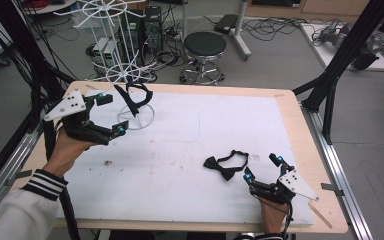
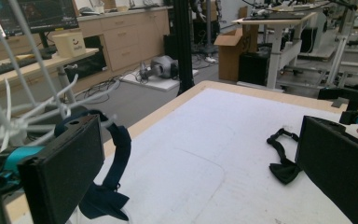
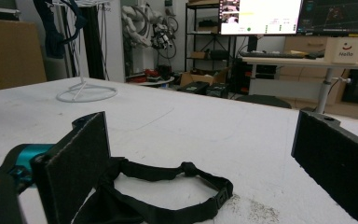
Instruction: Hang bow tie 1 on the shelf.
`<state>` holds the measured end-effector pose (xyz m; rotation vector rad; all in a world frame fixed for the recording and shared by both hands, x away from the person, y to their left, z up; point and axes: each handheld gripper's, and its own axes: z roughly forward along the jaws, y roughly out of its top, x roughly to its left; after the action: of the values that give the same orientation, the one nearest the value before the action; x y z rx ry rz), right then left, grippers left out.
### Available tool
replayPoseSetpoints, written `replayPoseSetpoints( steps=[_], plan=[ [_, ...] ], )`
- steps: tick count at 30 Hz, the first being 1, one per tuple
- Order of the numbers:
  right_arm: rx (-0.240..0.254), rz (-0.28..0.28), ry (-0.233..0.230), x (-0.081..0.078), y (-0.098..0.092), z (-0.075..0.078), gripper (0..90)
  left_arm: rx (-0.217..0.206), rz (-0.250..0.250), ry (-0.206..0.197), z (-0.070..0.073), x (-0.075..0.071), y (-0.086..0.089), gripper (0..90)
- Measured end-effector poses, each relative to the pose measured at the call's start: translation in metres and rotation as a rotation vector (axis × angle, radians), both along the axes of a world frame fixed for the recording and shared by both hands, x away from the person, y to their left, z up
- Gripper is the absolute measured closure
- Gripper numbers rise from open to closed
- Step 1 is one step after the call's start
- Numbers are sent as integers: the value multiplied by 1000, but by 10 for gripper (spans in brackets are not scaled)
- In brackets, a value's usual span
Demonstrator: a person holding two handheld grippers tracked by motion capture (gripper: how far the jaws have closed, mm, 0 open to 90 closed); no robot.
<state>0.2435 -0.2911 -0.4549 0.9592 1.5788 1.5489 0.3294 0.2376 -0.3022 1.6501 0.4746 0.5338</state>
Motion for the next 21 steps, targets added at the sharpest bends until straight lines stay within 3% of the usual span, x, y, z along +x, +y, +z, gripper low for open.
replayPoseSetpoints(
  steps=[4,9,12,21],
  plan=[
    [-1,0,-3,0,0,0,35,-17,18,-7,-14,-9,7,17],
    [-1,2,-4,0,0,0,35,-28,13,-10,-32,-17,8,17],
    [2,2,-2,0,0,0,35,-55,7,-6,-42,-20,8,17],
    [-2,1,-11,1,-1,0,35,-97,-3,-35,-60,-29,9,17]
  ],
)
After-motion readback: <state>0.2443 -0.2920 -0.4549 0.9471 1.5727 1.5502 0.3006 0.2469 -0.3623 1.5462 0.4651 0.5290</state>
